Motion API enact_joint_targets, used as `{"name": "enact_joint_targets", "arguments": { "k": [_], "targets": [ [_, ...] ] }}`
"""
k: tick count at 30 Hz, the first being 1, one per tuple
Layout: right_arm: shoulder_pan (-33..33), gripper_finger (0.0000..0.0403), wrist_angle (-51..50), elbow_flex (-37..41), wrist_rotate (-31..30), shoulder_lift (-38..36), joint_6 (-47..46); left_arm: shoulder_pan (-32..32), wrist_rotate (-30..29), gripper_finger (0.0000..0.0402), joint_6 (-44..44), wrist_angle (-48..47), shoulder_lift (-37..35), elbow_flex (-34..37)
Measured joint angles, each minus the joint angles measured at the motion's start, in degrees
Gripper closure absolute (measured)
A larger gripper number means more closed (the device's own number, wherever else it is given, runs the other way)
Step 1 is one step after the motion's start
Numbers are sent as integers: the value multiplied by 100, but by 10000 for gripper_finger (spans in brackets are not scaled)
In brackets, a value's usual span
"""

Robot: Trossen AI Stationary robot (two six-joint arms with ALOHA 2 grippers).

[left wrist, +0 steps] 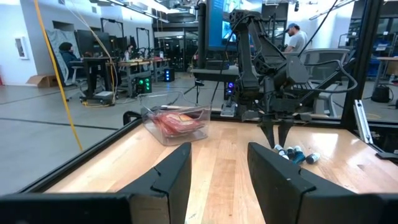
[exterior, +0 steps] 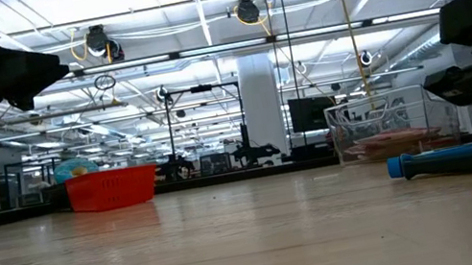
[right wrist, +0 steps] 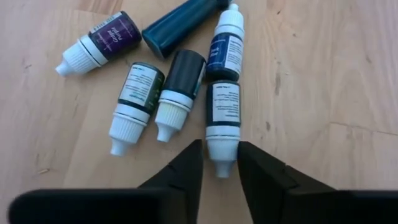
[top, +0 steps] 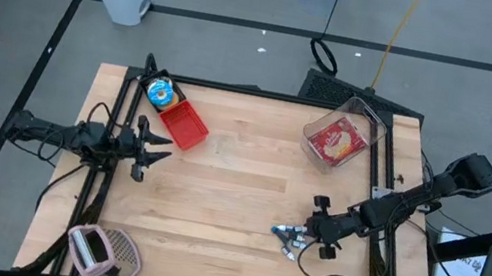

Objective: Pick & Place Food Item
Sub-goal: Put the top green food coloring bottle into the red bin

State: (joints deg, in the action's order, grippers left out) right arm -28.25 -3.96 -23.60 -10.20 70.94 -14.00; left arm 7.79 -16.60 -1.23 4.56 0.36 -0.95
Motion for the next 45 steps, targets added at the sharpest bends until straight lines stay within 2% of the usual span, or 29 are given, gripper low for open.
{"name": "enact_joint_targets", "arguments": {
  "k": [7,9,14,18,21,23,28,32,34,36,38,42,45],
  "targets": [
    [51,360,342,-7,-26,-23,155,1,0,245,2,0,0,0],
    [109,361,334,-51,-76,-89,239,2,2,245,35,0,0,0],
    [317,344,415,-231,-645,-361,606,0,2,245,140,62,0,0],
    [635,349,1251,-248,-1096,-530,1454,0,122,245,110,335,0,-4],
    [1016,356,2127,-251,-988,-523,2020,0,480,245,-29,355,0,-4],
    [1316,358,2703,-254,-694,-436,2326,0,622,245,207,380,2,-4],
    [2011,354,3656,-256,73,-91,2773,0,625,245,578,582,8,-4],
    [2367,354,4391,-256,282,326,2998,0,381,245,1004,873,119,-2],
    [2468,354,4712,-262,282,548,3191,-4,176,245,1569,968,274,-4],
    [2551,354,4771,-399,280,806,3425,-6,-269,245,2174,1084,532,-4],
    [2602,353,4710,-598,281,1018,3609,-50,-723,245,2426,1253,893,-4],
    [2643,353,4305,-1213,278,1528,4081,-178,-805,238,3130,1689,1824,0],
    [2640,353,3885,-1757,138,1869,4574,-254,-848,210,3637,2272,2683,-11]
  ]
}}
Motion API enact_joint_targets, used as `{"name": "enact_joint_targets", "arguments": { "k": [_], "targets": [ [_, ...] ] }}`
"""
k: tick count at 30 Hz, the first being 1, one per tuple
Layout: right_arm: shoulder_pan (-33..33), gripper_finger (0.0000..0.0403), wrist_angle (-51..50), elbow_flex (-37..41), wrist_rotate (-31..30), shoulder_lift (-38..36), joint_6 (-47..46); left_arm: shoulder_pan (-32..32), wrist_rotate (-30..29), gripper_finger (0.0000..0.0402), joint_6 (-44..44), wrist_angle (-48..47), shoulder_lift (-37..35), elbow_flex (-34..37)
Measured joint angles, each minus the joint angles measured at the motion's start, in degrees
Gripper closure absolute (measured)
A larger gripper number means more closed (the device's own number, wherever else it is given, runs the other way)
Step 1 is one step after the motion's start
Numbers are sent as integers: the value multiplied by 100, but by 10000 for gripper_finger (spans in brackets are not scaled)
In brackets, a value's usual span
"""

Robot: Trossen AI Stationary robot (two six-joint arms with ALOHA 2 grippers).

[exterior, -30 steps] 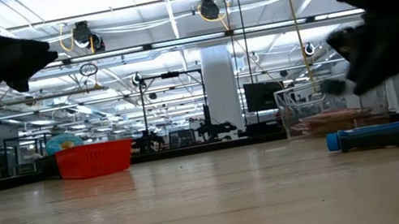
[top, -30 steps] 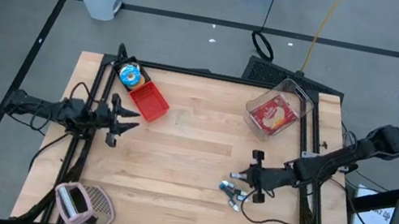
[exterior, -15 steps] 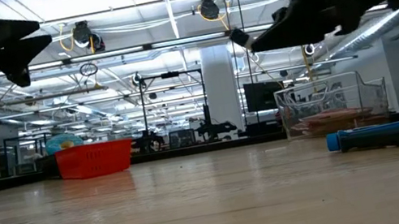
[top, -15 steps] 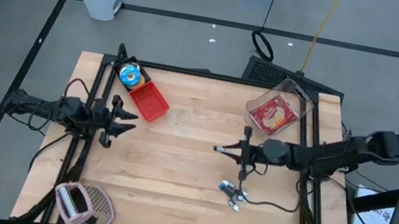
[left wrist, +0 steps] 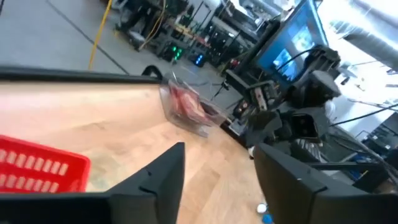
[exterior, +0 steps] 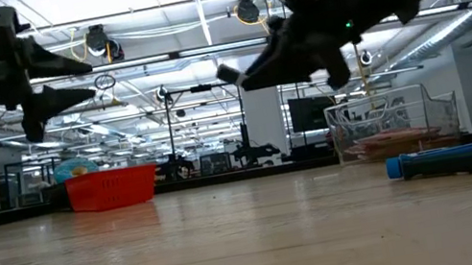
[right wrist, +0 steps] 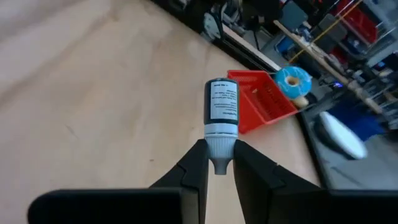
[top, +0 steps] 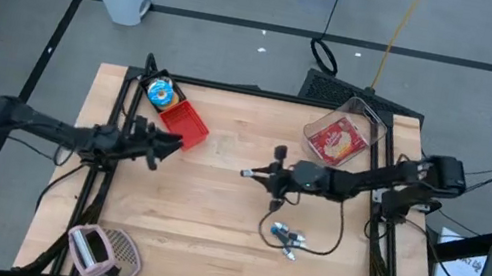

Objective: Pick & Place Food Item
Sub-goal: Put the top green food coloring bottle into the red bin

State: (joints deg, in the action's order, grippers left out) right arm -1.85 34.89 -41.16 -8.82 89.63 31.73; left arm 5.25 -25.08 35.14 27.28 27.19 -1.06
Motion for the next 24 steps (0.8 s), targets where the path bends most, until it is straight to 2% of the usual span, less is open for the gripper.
{"name": "enact_joint_targets", "arguments": {
  "k": [3,7,10,18,24],
  "targets": [
    [0,353,-166,-426,-301,315,409,-10,72,168,145,449,920,-213],
    [0,353,-168,-744,-501,603,782,-10,155,118,98,454,2088,-739],
    [-2,353,-178,-831,-503,691,843,-16,156,94,-6,488,2932,-1254],
    [-15,353,-262,-840,-1069,684,844,-13,699,80,-573,463,4873,-2672],
    [-54,353,-311,-840,-1065,681,815,-74,628,80,-1041,429,5705,-3422]
  ]
}}
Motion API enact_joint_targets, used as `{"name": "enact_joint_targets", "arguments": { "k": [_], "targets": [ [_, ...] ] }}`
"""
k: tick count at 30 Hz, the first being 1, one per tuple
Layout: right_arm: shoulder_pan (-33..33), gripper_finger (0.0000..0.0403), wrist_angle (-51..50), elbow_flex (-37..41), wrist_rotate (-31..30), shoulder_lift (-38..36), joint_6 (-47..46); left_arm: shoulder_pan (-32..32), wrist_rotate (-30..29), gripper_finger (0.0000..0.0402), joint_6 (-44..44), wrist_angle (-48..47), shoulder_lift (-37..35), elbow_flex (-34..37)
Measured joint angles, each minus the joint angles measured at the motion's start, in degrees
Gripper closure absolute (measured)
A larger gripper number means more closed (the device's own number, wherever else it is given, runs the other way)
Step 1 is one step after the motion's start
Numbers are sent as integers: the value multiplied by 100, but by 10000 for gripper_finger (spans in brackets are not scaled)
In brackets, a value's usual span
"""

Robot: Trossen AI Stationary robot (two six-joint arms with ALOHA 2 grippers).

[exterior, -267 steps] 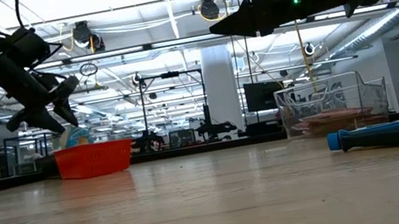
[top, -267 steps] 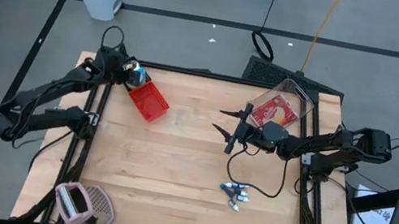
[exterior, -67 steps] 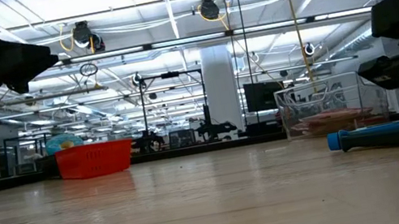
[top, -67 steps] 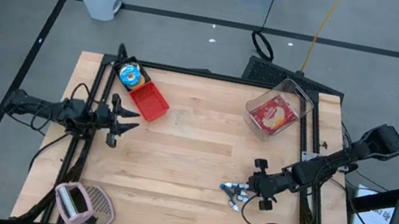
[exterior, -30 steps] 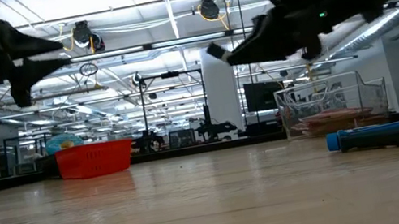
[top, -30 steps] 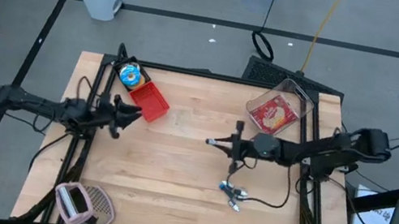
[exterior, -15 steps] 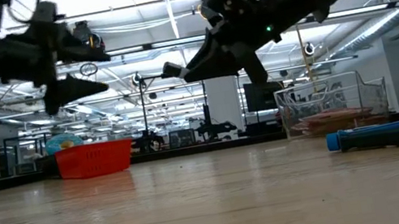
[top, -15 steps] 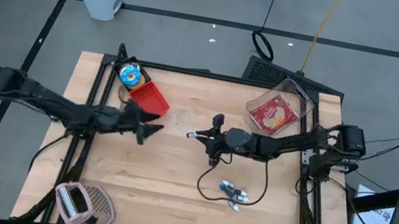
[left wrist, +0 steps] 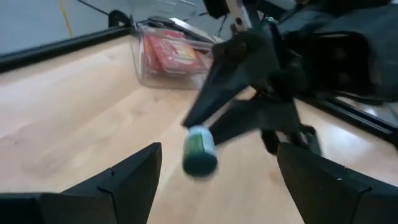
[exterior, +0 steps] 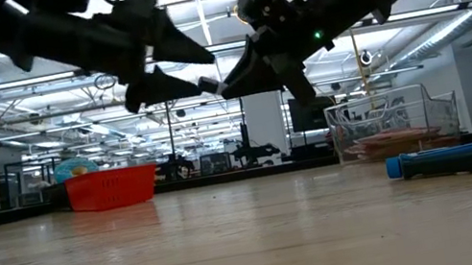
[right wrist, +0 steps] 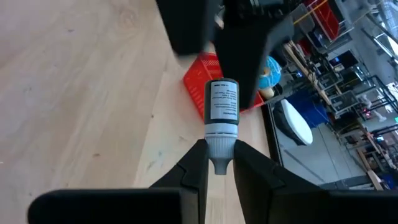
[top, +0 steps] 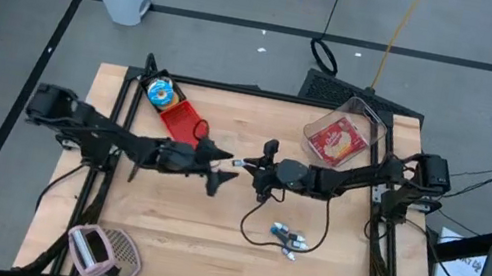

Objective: Pick & Place Food Item
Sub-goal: Put the top green food coloring bottle into the red bin

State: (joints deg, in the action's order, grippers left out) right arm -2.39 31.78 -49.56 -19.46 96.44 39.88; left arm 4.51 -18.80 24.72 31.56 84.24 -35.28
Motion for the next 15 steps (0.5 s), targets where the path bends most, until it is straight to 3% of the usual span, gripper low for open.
{"name": "enact_joint_targets", "arguments": {
  "k": [15],
  "targets": [
    [-110,353,493,2,-149,-8,148,-268,-184,80,124,-155,202,-156]
  ]
}}
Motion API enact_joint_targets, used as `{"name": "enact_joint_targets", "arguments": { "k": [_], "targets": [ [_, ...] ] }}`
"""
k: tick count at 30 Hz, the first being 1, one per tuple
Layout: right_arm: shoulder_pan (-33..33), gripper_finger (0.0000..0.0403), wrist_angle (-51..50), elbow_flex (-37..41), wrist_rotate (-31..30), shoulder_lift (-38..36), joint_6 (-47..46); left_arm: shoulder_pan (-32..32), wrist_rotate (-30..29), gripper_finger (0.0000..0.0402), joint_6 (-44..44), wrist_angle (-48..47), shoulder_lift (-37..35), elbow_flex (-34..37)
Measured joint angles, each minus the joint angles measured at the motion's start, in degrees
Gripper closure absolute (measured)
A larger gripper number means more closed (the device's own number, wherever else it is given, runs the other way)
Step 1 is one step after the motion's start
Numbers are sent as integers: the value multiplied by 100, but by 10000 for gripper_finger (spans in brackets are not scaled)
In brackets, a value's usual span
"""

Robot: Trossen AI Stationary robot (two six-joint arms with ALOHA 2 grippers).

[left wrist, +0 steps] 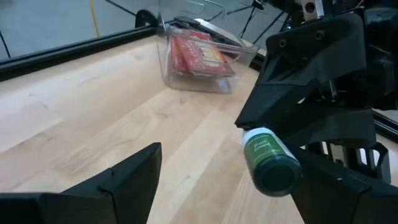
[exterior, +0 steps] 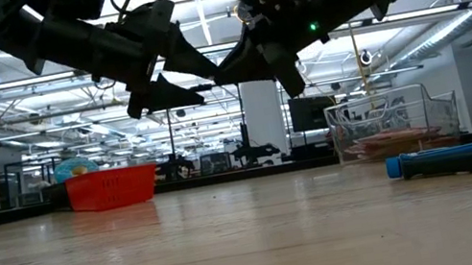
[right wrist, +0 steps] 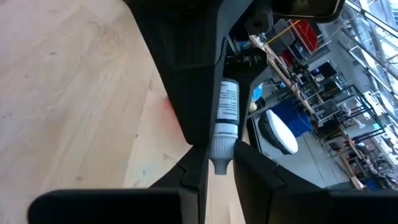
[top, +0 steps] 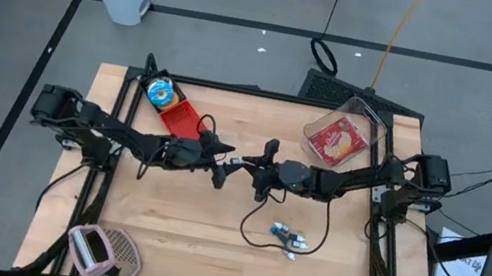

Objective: Pick & Place Food Item
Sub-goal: Put the top green food coloring bottle into the red bin

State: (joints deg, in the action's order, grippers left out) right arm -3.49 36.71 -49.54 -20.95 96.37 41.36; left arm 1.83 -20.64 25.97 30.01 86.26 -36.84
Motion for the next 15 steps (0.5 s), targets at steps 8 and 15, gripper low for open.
{"name": "enact_joint_targets", "arguments": {
  "k": [8,15],
  "targets": [
    [-2,353,9,0,11,1,-11,-25,-4,97,120,21,0,0],
    [-7,353,22,0,24,1,-14,-121,404,196,157,348,0,4]
  ]
}}
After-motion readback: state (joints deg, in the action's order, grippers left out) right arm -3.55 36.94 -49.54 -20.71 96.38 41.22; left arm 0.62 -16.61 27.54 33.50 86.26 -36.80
